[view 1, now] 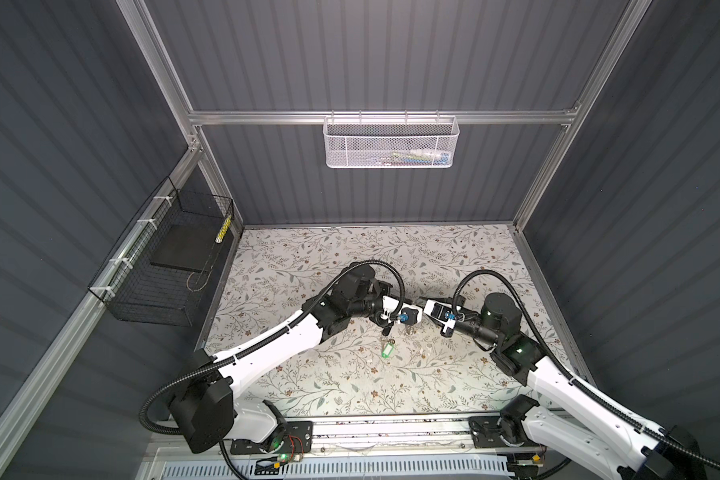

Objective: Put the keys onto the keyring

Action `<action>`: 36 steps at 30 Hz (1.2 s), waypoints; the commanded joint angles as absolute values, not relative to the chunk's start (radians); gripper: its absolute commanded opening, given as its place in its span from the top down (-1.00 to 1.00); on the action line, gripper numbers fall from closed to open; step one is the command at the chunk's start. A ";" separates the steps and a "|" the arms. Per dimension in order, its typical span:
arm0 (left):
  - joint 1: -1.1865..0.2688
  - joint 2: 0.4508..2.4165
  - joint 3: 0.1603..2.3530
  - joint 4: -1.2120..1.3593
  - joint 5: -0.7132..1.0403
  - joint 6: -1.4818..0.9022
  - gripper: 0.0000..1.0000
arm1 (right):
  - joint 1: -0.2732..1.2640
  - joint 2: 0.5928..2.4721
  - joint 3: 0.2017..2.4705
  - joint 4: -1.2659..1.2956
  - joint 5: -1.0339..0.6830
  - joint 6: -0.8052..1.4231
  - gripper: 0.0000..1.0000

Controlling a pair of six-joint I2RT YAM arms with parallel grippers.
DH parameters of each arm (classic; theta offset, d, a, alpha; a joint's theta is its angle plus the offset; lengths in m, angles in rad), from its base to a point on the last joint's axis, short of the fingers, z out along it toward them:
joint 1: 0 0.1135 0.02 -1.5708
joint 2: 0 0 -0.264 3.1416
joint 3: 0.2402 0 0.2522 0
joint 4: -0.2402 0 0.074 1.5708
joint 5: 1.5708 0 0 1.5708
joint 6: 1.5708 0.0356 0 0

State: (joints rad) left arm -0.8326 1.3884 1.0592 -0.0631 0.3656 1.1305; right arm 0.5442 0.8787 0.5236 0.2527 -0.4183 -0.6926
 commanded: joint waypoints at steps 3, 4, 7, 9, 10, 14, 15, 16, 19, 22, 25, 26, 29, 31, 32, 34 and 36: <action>-0.838 1.355 1.098 -0.080 0.411 1.140 1.00 | 0.549 0.877 0.514 0.242 -0.417 -0.695 0.54; -0.838 1.353 1.098 -0.078 0.412 1.135 1.00 | 0.549 0.875 0.512 0.242 -0.416 -0.694 0.54; -0.839 1.350 1.098 -0.076 0.430 1.121 1.00 | 0.549 0.871 0.505 0.248 -0.414 -0.689 0.54; -0.839 1.349 1.098 -0.077 0.451 1.115 1.00 | 0.549 0.871 0.504 0.251 -0.417 -0.688 0.54; -0.838 1.349 1.098 -0.074 0.462 1.109 1.00 | 0.549 0.873 0.504 0.252 -0.420 -0.687 0.56; -0.839 1.351 1.098 -0.076 0.485 1.099 1.00 | 0.549 0.871 0.506 0.252 -0.426 -0.687 0.65; -0.839 1.354 1.100 -0.080 0.485 1.099 1.00 | 0.549 0.869 0.504 0.255 -0.428 -0.687 0.67; -0.839 1.356 1.102 -0.087 0.485 1.100 1.00 | 0.549 0.865 0.503 0.260 -0.428 -0.687 0.72; -0.839 1.362 1.106 -0.101 0.479 1.103 1.00 | 0.549 0.857 0.505 0.261 -0.437 -0.687 0.80; -0.838 1.369 1.110 -0.098 0.469 1.071 1.00 | 0.549 0.853 0.502 0.258 -0.445 -0.688 0.89; -0.813 1.369 1.110 -0.051 0.440 0.895 0.53 | 0.548 0.853 0.497 0.266 -0.448 -0.673 0.90; -0.790 1.363 1.096 -0.032 0.476 0.863 0.46 | 0.548 0.851 0.493 0.276 -0.451 -0.658 0.90; -0.718 1.331 0.996 0.136 0.587 0.713 0.37 | 0.542 0.867 0.500 0.281 -0.522 -0.621 0.90; -0.686 1.320 0.951 0.211 0.626 0.644 0.38 | 0.541 0.884 0.508 0.286 -0.549 -0.604 0.91; -0.679 1.318 0.943 0.223 0.641 0.629 0.39 | 0.541 0.889 0.509 0.299 -0.551 -0.596 0.91; -0.673 1.316 0.927 0.237 0.664 0.610 0.41 | 0.540 0.899 0.508 0.337 -0.557 -0.566 0.92; -0.670 1.315 0.913 0.253 0.682 0.595 0.44 | 0.537 0.908 0.508 0.359 -0.577 -0.545 0.92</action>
